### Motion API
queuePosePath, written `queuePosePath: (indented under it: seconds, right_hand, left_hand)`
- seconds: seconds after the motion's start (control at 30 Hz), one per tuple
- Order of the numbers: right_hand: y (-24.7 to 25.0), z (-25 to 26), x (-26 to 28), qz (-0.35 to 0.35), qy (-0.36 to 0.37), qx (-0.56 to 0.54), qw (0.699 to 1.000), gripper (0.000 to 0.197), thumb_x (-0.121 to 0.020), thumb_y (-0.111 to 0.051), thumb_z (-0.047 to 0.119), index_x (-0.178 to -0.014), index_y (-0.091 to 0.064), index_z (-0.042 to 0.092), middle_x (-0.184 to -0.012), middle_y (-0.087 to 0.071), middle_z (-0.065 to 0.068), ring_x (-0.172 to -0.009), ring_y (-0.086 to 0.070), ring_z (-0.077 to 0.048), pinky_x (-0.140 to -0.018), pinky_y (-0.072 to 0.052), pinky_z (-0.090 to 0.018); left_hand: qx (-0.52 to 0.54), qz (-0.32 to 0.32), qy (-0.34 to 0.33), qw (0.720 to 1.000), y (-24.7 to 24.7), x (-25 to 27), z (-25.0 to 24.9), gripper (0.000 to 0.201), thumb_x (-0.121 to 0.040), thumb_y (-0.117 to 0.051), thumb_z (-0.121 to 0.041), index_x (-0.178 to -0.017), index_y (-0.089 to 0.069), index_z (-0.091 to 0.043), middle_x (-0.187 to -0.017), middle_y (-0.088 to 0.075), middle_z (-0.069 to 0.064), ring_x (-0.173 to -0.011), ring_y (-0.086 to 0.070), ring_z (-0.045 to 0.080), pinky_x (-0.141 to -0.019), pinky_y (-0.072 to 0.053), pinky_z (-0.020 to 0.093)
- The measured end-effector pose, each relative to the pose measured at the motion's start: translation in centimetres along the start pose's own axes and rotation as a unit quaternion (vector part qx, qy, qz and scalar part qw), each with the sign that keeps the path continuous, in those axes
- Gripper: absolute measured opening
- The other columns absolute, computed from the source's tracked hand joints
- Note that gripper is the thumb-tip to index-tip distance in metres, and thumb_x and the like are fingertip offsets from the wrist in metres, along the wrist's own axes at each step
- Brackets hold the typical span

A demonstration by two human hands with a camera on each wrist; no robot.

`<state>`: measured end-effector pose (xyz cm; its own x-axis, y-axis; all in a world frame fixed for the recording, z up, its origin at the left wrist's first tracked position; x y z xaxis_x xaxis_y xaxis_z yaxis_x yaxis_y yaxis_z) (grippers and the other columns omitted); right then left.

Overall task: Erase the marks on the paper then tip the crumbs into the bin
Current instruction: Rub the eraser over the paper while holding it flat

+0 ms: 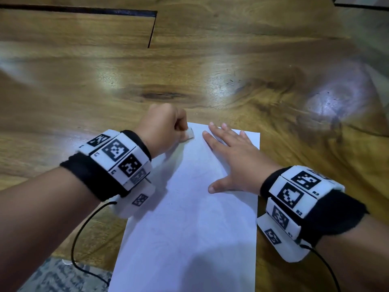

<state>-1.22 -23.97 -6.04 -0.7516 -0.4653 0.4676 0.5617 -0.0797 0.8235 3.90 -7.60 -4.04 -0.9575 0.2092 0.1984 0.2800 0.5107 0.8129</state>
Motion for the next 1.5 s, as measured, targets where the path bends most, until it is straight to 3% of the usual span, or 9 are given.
queuePosePath:
  seconds: [0.2,0.4,0.6,0.8,0.97,1.03,1.13,1.37,1.5]
  right_hand:
    - [0.0,0.0,0.0,0.001,-0.002,0.002,1.000,0.118,-0.069,-0.069,0.058,-0.149,0.012,0.027,-0.154,0.026,0.010,-0.142,0.023,-0.011,-0.115,0.013,-0.034]
    - [0.0,0.1,-0.1,0.000,-0.006,-0.002,1.000,0.120,-0.068,-0.071,0.058,-0.149,0.011,0.025,-0.155,0.024,0.011,-0.143,0.022,-0.010,-0.116,0.012,-0.034]
    - [0.1,0.1,0.0,-0.002,-0.010,-0.011,1.000,0.122,-0.066,-0.073,0.056,-0.149,0.011,0.023,-0.155,0.023,0.012,-0.143,0.020,-0.009,-0.115,0.012,-0.032]
    - [0.1,0.1,-0.1,0.004,-0.009,-0.001,1.000,0.122,-0.068,-0.070,0.059,-0.148,0.014,0.022,-0.154,0.025,0.011,-0.143,0.021,-0.010,-0.115,0.013,-0.033]
    - [0.0,0.1,0.0,0.003,-0.010,-0.003,1.000,0.123,-0.067,-0.071,0.058,-0.149,0.014,0.022,-0.154,0.025,0.011,-0.143,0.021,-0.010,-0.115,0.013,-0.033]
    - [0.1,0.1,0.0,0.004,-0.010,-0.003,1.000,0.122,-0.068,-0.071,0.058,-0.149,0.014,0.022,-0.154,0.026,0.011,-0.143,0.022,-0.010,-0.115,0.013,-0.033]
    - [0.1,0.2,0.0,0.005,-0.011,0.002,1.000,0.121,-0.069,-0.070,0.058,-0.148,0.014,0.022,-0.154,0.025,0.011,-0.143,0.022,-0.010,-0.115,0.012,-0.033]
    - [0.1,0.2,0.1,0.005,-0.011,0.003,1.000,0.121,-0.069,-0.070,0.058,-0.149,0.014,0.021,-0.155,0.025,0.010,-0.143,0.021,-0.011,-0.114,0.013,-0.032]
    - [0.0,0.1,0.0,0.001,-0.010,0.003,1.000,0.121,-0.068,-0.070,0.058,-0.148,0.014,0.021,-0.155,0.024,0.010,-0.143,0.020,-0.011,-0.116,0.011,-0.034]
  left_hand:
    - [-0.058,0.165,-0.034,0.984,0.0,2.1,-0.2,0.013,-0.069,-0.075,-0.018,-0.065,-0.062,-0.018,-0.054,-0.053,-0.008,-0.049,-0.045,0.005,-0.043,-0.033,0.008]
    - [-0.026,0.020,-0.031,0.999,-0.5,-0.7,-1.8,0.007,-0.070,-0.071,-0.010,-0.069,-0.064,-0.010,-0.054,-0.049,-0.009,-0.053,-0.045,0.009,-0.048,-0.031,0.014]
    - [-0.040,0.150,-0.070,0.985,-1.4,2.0,-1.2,0.009,-0.067,-0.075,-0.015,-0.066,-0.066,-0.012,-0.051,-0.050,-0.013,-0.048,-0.047,-0.001,-0.047,-0.034,0.005]
    - [-0.046,0.045,-0.088,0.994,-0.6,-0.5,-2.0,0.011,-0.070,-0.071,-0.010,-0.066,-0.061,-0.013,-0.055,-0.050,-0.008,-0.055,-0.046,0.011,-0.049,-0.032,0.005]
    - [-0.112,0.231,-0.130,0.958,-1.4,1.9,-0.8,0.009,-0.069,-0.074,-0.018,-0.072,-0.066,-0.016,-0.070,-0.063,-0.002,-0.065,-0.053,0.013,-0.061,-0.040,0.019]
    - [-0.101,0.160,-0.135,0.973,-1.0,0.7,-1.3,0.006,-0.070,-0.072,-0.015,-0.073,-0.066,-0.013,-0.069,-0.060,-0.001,-0.066,-0.052,0.016,-0.056,-0.035,0.012]
    - [-0.106,0.058,-0.132,0.984,-0.7,-0.7,-2.2,0.009,-0.074,-0.068,-0.012,-0.069,-0.060,-0.011,-0.069,-0.054,0.000,-0.068,-0.047,0.017,-0.051,-0.023,0.026]
    - [-0.106,0.233,-0.154,0.954,-1.8,4.3,0.2,0.007,-0.070,-0.070,-0.015,-0.068,-0.064,-0.014,-0.071,-0.065,0.001,-0.066,-0.054,0.016,-0.058,-0.038,0.018]
    - [-0.077,0.075,-0.105,0.989,-0.7,0.8,-0.7,0.005,-0.071,-0.069,-0.009,-0.072,-0.065,-0.008,-0.066,-0.055,-0.002,-0.060,-0.047,0.014,-0.051,-0.029,0.019]
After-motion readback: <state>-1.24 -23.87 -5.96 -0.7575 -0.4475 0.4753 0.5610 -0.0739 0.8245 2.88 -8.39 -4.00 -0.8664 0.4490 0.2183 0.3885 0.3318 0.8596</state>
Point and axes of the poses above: each hand's wrist, its own x-axis away from the middle knuckle, its own y-axis out of the back of the hand, z = x × y, the point moved 2 cm from there along -x, towards the middle knuckle
